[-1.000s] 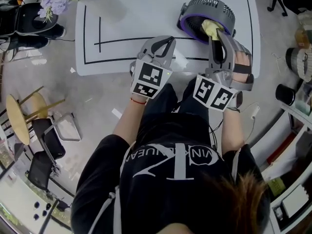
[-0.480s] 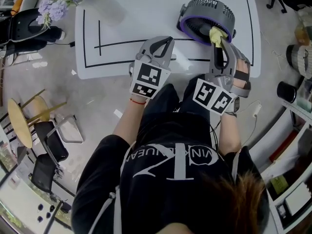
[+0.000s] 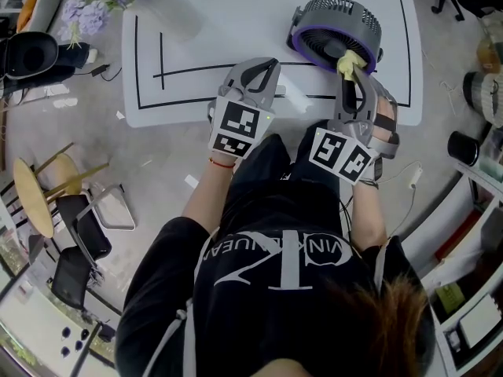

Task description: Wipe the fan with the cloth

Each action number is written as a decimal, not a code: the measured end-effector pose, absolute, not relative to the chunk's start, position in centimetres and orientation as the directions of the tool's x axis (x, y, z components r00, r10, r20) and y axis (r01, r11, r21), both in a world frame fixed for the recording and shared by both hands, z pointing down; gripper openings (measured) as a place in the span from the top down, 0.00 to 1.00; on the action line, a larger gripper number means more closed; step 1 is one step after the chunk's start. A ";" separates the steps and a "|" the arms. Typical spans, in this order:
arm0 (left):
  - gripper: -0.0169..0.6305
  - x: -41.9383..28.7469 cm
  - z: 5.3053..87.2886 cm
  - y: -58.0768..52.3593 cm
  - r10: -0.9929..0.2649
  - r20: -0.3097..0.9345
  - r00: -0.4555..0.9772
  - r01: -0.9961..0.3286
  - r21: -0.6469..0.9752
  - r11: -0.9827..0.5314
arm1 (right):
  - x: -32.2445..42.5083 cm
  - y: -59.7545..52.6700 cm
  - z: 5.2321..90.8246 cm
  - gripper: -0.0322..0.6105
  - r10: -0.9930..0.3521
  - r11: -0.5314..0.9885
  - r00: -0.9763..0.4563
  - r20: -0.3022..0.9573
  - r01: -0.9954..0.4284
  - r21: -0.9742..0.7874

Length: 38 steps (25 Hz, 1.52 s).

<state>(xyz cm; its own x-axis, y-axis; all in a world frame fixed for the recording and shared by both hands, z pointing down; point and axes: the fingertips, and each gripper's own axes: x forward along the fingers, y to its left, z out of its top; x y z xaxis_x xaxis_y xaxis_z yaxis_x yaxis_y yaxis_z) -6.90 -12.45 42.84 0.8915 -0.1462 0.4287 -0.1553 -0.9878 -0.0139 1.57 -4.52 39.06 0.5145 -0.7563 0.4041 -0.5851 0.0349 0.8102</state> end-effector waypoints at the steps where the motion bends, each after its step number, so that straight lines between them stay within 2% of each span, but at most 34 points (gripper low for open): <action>1: 0.96 -6.9 42.9 -12.5 -0.146 0.430 0.891 -0.155 -0.014 -0.988 | 1.5 -4.5 39.2 0.82 -0.756 0.037 0.513 0.406 -0.587 0.809; 10: 0.96 -7.2 43.1 -12.7 -0.149 0.437 0.887 -0.160 -0.013 -0.987 | -0.8 -6.3 42.3 0.82 -0.756 0.157 0.422 0.501 -0.625 0.764; 21: 0.96 -8.6 43.4 -13.5 -0.188 0.443 0.877 -0.205 -0.011 -0.979 | -2.5 -9.9 41.5 0.81 -0.779 0.184 0.352 0.519 -0.662 0.726; 38: 0.96 -7.8 41.3 -12.9 -0.188 0.407 0.894 -0.196 -0.022 -0.980 | -2.3 -10.9 35.3 0.82 -0.847 0.105 0.361 0.389 -0.605 0.789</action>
